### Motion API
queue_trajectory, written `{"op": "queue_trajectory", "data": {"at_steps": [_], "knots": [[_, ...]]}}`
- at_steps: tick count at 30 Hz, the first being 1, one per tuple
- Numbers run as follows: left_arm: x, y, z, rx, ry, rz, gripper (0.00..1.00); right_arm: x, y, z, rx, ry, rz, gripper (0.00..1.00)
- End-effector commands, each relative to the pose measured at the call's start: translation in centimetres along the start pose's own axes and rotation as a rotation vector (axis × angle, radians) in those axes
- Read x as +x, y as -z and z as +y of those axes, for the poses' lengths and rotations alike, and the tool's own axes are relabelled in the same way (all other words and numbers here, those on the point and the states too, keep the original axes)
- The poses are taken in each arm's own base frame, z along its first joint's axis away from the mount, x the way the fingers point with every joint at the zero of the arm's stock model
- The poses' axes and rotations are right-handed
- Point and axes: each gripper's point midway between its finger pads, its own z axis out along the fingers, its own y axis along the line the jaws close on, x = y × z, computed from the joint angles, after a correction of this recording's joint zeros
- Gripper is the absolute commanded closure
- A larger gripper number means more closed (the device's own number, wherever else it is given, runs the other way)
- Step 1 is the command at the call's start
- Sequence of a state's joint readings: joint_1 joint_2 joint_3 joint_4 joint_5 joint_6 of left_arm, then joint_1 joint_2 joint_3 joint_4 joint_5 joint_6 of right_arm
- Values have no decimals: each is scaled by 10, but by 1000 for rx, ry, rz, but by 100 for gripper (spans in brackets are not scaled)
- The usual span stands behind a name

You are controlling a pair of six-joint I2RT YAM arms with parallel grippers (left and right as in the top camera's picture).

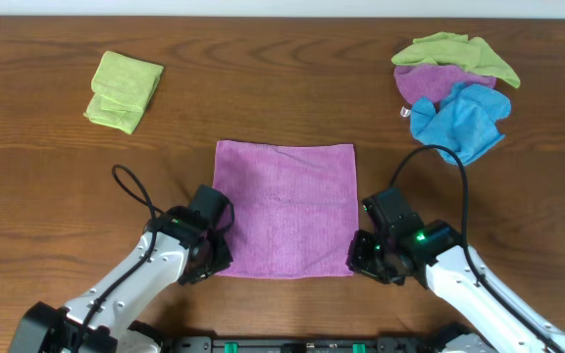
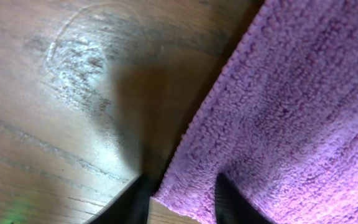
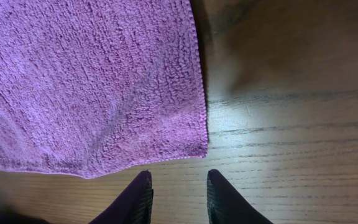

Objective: Fold the cloth
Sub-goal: 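Grasp the cloth's near-left and near-right corners with both grippers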

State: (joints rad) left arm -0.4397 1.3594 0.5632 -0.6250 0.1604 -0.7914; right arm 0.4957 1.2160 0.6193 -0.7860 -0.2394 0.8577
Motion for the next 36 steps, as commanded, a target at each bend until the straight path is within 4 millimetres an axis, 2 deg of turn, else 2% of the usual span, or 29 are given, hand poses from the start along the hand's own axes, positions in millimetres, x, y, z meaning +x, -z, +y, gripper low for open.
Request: {"op": "queue_trajectory", "data": {"at_steps": [1, 4, 8, 14, 21, 28, 36], "knots": [[5, -4, 2, 4, 1, 18, 84, 0, 0, -1, -5, -2, 2, 72], [5, -4, 1, 8, 0, 16, 94, 2, 0, -1, -10, -2, 13, 74], [5, -4, 1, 7, 1, 16, 94, 7, 1, -5, 5, -8, 33, 76], [6, -4, 0, 12, 1, 22, 94, 16, 1, -22, 85, -21, 56, 75], [8, -4, -2, 26, 1, 35, 94, 4, -5, -16, 83, 6, -8, 74], [6, -4, -4, 33, 3, 29, 94, 10, -21, -24, 111, -17, 37, 75], [6, -4, -4, 33, 7, 29, 94, 10, -33, -15, 91, -1, 66, 76]]}}
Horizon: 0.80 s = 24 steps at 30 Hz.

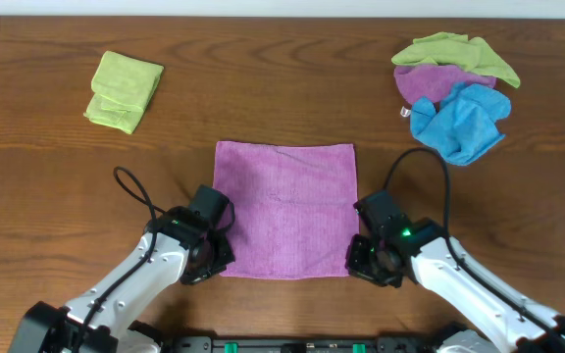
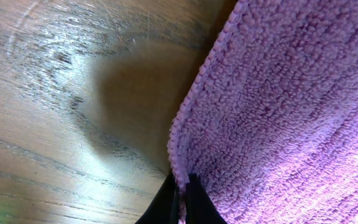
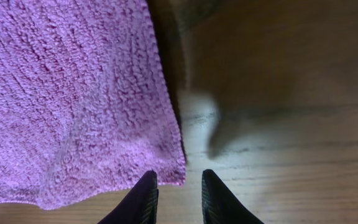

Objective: Fold the cloth
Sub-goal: 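Grasp the cloth's near-left and near-right corners with both grippers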

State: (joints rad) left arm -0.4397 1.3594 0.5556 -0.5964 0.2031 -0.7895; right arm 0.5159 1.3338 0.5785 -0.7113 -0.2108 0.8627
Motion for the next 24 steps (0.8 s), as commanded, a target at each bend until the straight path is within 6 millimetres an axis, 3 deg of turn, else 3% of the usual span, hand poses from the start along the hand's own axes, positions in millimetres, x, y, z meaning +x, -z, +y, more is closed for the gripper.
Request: {"op": "queue_trajectory", "data": {"at_steps": [1, 8, 12, 14, 21, 24], "knots": [[3, -3, 4, -10, 12, 10, 94, 9, -8, 2, 8, 12, 39, 76], [4, -3, 4, -11, 12, 10, 94, 10, -13, 6, 12, 24, 38, 76], [4, -3, 3, -7, 12, 13, 94, 8, -13, 4, 21, 24, 27, 87], [4, -3, 3, -7, 12, 13, 94, 8, -13, 4, 20, 24, 26, 99], [5, 0, -1, 8, 13, 26, 94, 9, -12, 8, 6, 27, 33, 99], [3, 8, -5, 11, 0, 26, 94, 6, -2, 17, -25, 60, 20, 99]]}}
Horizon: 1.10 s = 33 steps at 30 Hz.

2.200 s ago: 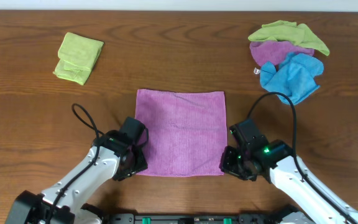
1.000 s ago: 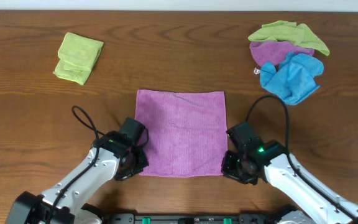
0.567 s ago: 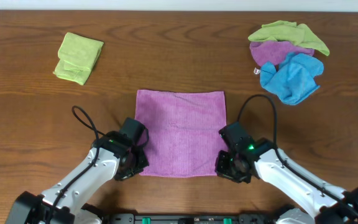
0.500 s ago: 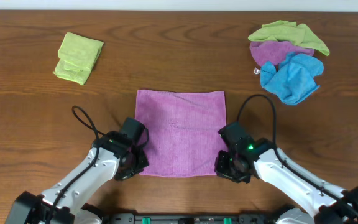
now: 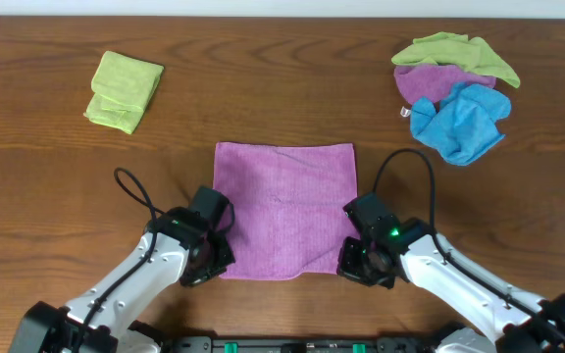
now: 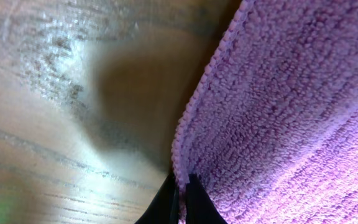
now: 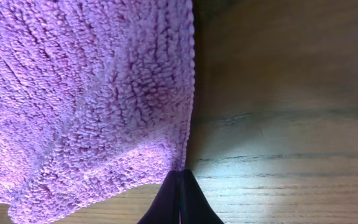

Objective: Fold the cloth
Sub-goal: 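Grasp the cloth's near-left and near-right corners with both grippers, then lift the near edge and fold it forward over the far half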

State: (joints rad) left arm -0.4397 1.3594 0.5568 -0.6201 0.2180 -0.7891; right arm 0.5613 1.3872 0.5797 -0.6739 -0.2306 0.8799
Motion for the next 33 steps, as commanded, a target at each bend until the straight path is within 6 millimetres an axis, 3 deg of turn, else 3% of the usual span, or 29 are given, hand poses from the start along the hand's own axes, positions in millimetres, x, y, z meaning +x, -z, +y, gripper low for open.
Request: {"op": "queue_trajectory", "data": {"at_steps": [1, 4, 8, 11, 14, 22, 26, 33], "knots": [[-4, 13, -10, 18, -9, -1, 94, -4, 14, 14, -40, 50, -28, 99], [-11, 35, -23, 41, -56, -30, 94, -12, 37, 25, -72, 65, -87, 99], [-28, 83, -38, 73, -77, -139, 94, -22, 75, 29, -75, 73, -197, 98], [-39, 115, -52, 132, -89, -232, 94, -28, 95, 35, -104, 91, -259, 98], [-49, 133, -58, 160, -74, -292, 94, -39, 106, 38, -124, 62, -310, 98], [-85, 131, -56, 176, 20, -347, 94, -82, 110, 44, -225, -21, -349, 98], [-110, 127, -68, 256, 29, -356, 94, -108, 103, 46, -241, -52, -379, 98], [-145, 96, -80, 288, 36, -331, 94, -162, 106, 62, -308, -48, -470, 98]]}}
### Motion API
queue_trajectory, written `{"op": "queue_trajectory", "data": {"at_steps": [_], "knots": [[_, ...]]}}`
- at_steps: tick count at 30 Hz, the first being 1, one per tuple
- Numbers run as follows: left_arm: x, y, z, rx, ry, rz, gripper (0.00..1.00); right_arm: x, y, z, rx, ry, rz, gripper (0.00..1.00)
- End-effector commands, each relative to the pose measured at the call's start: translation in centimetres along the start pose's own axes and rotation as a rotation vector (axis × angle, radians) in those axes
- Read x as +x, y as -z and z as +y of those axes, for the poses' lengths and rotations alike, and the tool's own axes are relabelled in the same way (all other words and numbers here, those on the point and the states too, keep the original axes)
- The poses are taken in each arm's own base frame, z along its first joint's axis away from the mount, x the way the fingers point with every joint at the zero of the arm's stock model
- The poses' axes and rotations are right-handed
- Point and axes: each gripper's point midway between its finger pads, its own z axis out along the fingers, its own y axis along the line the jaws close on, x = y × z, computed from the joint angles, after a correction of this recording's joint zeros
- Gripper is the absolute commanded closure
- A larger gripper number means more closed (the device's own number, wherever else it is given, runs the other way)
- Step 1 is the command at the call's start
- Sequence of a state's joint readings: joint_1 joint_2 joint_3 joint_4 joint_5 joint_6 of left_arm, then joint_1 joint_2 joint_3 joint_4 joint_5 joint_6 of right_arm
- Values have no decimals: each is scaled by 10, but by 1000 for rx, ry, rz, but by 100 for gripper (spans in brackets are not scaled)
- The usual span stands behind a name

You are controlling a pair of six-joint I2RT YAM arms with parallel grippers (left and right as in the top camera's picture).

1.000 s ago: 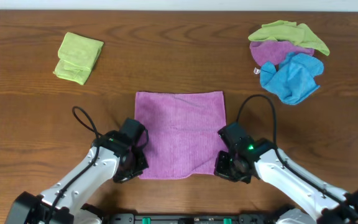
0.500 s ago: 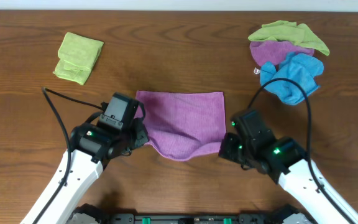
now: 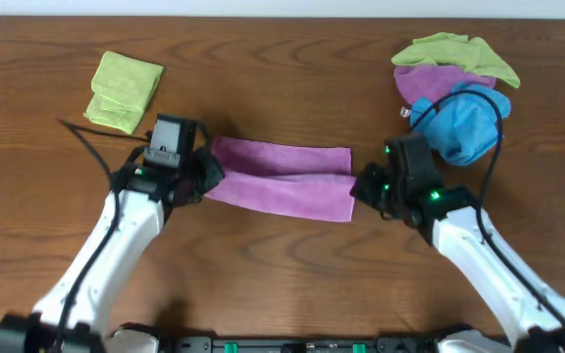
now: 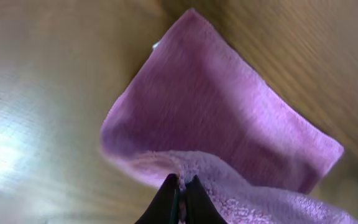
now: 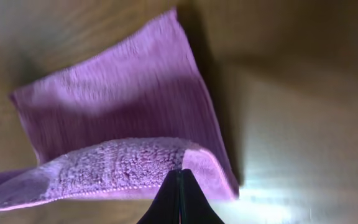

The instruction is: Fold the cloth

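The purple cloth (image 3: pixel 281 176) lies doubled over in the middle of the table, its near half lifted and carried back over the far half. My left gripper (image 3: pixel 202 175) is shut on the cloth's left corner (image 4: pixel 180 171). At the right end my right gripper (image 3: pixel 359 186) is shut on the other corner (image 5: pixel 185 163). Both wrist views show the held edge curled over the lower layer (image 4: pixel 229 118), (image 5: pixel 123 106), with the fold loose and the top layer raised off the bottom one.
A folded green cloth (image 3: pixel 124 90) lies at the far left. At the far right is a heap of green, purple and blue cloths (image 3: pixel 454 88), close behind my right arm. Bare wood table (image 3: pixel 282 284) lies in front of the cloth.
Both grippers, shut on the cloth's near corners, have moved from the near edge up to the cloth's middle, bringing the near half over the far half.
The cloth lay flat and square, both grippers open at its near corners. Then the left gripper was shut on its corner while the right stood open, then the right was shut too. Now both hold their corners over the far half, the cloth doubled.
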State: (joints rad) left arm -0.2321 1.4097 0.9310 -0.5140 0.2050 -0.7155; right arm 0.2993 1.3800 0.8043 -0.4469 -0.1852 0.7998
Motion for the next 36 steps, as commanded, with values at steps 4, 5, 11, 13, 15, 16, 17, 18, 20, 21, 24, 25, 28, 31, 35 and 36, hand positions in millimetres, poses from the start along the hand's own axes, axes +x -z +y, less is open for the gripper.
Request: {"op": "queue_trajectory", "data": {"at_steps": [4, 5, 11, 13, 15, 16, 17, 18, 20, 21, 24, 25, 28, 31, 35, 36], "knots": [[-13, -30, -9, 32, -23, 5, 94, -53, -5, 29, -45, 62, -76, 99], [-18, -32, -11, 40, -23, -6, 94, -61, -7, 34, -48, 75, -80, 98], [-58, -40, -6, 47, 37, -62, 94, -84, -30, 55, -63, 93, -60, 98], [-71, -39, -9, 72, 44, -71, 94, -87, -36, 56, -58, 91, -55, 98], [-77, -39, -14, 101, 46, -58, 94, -87, -40, 55, -54, 89, -47, 98], [-77, -39, -17, 116, 39, -41, 94, -86, -41, 55, -55, 88, -38, 99], [-73, -40, -19, 122, 26, -20, 94, -81, -41, 53, -48, 85, -19, 99], [-68, -41, -17, 118, 17, 3, 94, -76, -42, 49, -35, 79, 4, 98], [-53, -41, -10, 83, -12, 60, 94, -62, -40, 37, 11, 64, 62, 99], [-47, -41, -6, 68, -30, 83, 94, -58, -39, 34, 26, 68, 78, 99], [-37, -41, 2, 37, -67, 120, 94, -50, -33, 27, 56, 75, 106, 99], [-37, -41, 3, 35, -71, 122, 94, -49, -30, 26, 59, 74, 108, 99], [-40, -41, 0, 44, -76, 111, 94, -49, -20, 25, 72, 77, 99, 99], [-44, -41, -6, 71, -85, 94, 94, -46, -9, 24, 85, 77, 98, 98], [-49, -41, -14, 107, -95, 73, 94, -35, 3, 17, 129, 80, 118, 98], [-51, -41, -15, 111, -97, 67, 94, -33, 4, 15, 148, 86, 118, 98]]}}
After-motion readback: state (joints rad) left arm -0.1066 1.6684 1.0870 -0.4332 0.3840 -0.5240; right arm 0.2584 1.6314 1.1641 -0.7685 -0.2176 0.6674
